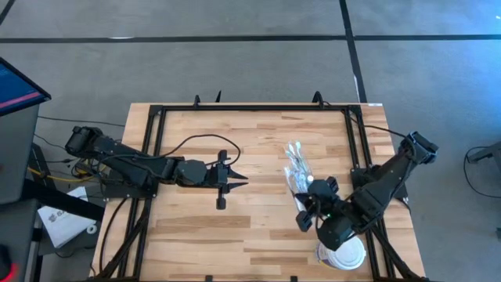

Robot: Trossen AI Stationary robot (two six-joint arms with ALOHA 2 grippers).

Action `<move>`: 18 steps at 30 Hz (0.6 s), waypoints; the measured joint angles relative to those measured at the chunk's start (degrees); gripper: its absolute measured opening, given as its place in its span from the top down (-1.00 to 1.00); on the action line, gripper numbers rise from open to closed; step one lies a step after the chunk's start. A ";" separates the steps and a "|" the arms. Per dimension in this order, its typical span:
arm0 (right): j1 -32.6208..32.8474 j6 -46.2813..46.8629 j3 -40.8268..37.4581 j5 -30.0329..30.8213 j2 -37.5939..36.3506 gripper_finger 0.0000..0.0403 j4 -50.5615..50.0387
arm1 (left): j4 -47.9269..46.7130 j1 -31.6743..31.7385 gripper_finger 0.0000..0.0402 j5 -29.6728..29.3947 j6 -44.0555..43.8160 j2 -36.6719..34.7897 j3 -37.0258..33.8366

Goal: Pick & Place toothbrushing station
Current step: Put the purple toothbrush into the transparent organizer

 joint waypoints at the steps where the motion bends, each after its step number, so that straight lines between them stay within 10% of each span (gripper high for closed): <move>1: 0.20 -0.11 0.00 1.22 -0.20 1.00 -0.58 | 0.02 0.01 0.72 0.00 0.00 0.00 0.00; 18: 2.52 9.01 0.00 9.98 -1.90 1.00 -16.22 | 0.04 0.02 0.73 0.00 0.00 0.00 0.00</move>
